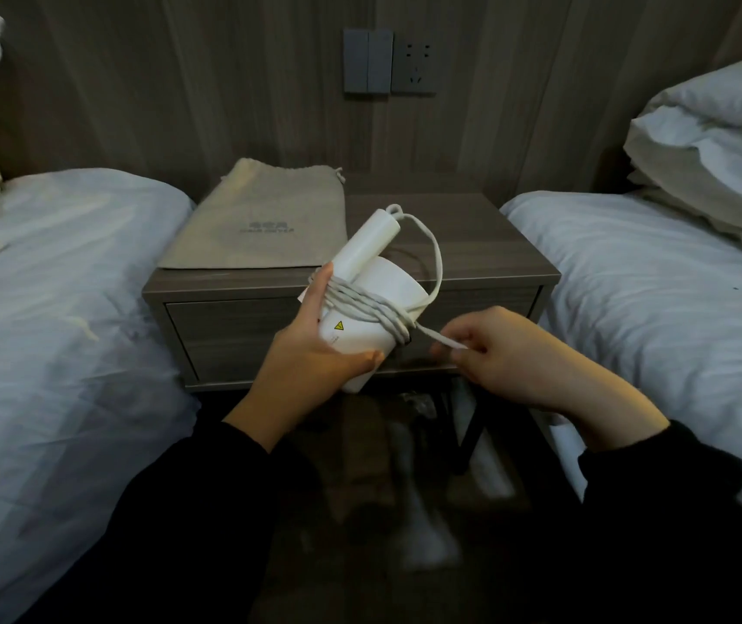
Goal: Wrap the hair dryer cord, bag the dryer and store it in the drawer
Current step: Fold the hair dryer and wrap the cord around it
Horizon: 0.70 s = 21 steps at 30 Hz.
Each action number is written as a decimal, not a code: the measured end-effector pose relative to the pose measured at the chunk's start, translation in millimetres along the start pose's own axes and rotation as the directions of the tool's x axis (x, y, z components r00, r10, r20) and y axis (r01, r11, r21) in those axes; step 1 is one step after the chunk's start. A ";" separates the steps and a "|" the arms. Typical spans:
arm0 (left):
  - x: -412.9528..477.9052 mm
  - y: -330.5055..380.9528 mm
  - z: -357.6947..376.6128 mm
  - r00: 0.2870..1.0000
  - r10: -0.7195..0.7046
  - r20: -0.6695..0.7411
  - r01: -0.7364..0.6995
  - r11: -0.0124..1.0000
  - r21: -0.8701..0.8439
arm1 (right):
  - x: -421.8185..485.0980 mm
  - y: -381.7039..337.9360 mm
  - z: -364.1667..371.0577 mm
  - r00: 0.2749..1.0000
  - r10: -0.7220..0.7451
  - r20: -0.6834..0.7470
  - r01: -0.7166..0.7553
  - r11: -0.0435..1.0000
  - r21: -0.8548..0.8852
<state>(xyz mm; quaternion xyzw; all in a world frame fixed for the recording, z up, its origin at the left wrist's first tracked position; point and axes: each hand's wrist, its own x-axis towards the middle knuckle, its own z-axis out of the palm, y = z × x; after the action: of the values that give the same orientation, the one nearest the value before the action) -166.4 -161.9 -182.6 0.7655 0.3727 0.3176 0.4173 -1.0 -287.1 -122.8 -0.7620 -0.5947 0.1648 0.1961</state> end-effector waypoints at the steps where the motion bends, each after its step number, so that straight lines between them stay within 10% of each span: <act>1: 0.1 -0.4 -1.8 1.000 0.003 0.003 -0.003 1.000 0.016 | -2.4 -0.6 -2.9 1.000 -0.019 -0.019 0.018 0.999 -0.050; 13: -4.3 1.0 -4.7 0.969 0.205 0.139 -0.245 0.720 0.649 | -17.0 -8.6 -14.9 0.983 -0.173 -0.066 0.157 0.968 -0.196; 21: -4.8 -6.0 1.4 0.942 0.213 0.259 -0.334 0.649 0.684 | -4.3 2.1 -2.1 0.777 -0.432 -0.458 0.220 0.868 -0.446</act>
<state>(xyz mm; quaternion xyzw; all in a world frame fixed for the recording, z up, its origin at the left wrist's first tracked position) -169.5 -164.3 -189.3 0.9366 0.3132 0.1453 0.0593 0.7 -291.9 -121.9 -0.6825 -0.6591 -0.2098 0.2363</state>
